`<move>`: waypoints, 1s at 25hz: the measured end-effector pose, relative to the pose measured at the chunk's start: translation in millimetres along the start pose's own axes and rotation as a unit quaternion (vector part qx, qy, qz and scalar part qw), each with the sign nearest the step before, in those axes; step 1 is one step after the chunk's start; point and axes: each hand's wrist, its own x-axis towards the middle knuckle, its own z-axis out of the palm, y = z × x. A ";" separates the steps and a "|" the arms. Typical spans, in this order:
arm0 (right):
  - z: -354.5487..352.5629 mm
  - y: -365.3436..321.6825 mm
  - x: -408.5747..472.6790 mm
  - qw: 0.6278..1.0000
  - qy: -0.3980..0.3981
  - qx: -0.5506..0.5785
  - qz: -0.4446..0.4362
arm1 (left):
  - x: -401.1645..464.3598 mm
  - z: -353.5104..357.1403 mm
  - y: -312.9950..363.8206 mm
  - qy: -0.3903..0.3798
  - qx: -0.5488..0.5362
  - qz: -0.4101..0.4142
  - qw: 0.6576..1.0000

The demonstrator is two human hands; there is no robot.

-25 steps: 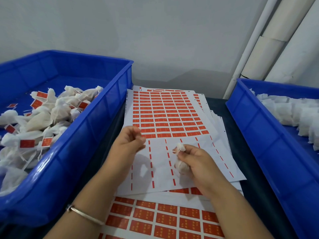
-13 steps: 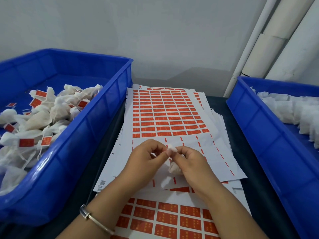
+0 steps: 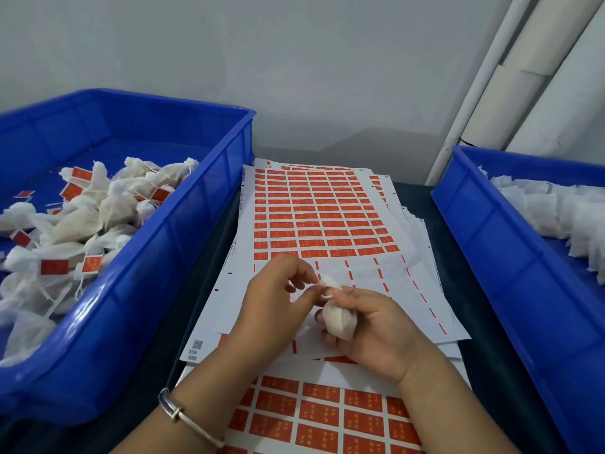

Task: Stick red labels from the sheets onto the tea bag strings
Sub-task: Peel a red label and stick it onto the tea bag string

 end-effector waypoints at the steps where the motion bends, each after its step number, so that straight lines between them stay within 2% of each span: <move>1: 0.8 1.0 0.8 1.000 -0.002 0.012 0.002 | -0.1 -2.1 1.0 -0.004 0.026 0.027 0.999; 4: -1.3 2.6 4.8 1.000 0.011 0.028 -0.008 | -0.9 -5.2 -0.5 -0.030 0.063 0.068 0.995; 7: -3.8 2.9 6.8 0.999 0.030 0.002 -0.031 | -2.8 -4.3 -2.0 -0.047 0.026 0.046 0.997; 10: -2.4 3.9 6.2 0.998 0.038 -0.030 -0.041 | -0.6 -3.8 -2.7 -0.022 0.068 0.067 0.995; 18: -0.4 4.6 5.3 0.980 0.107 -0.160 -0.056 | 6.2 -11.0 -6.7 -0.003 0.113 0.033 0.993; 22: 2.1 3.4 2.8 0.975 0.087 -0.197 -0.044 | 11.8 -17.0 -12.1 0.068 0.134 0.000 0.989; 25: 4.4 -0.1 -2.4 0.969 0.034 -0.240 -0.050 | 15.3 -23.9 -15.1 0.138 0.133 -0.021 0.981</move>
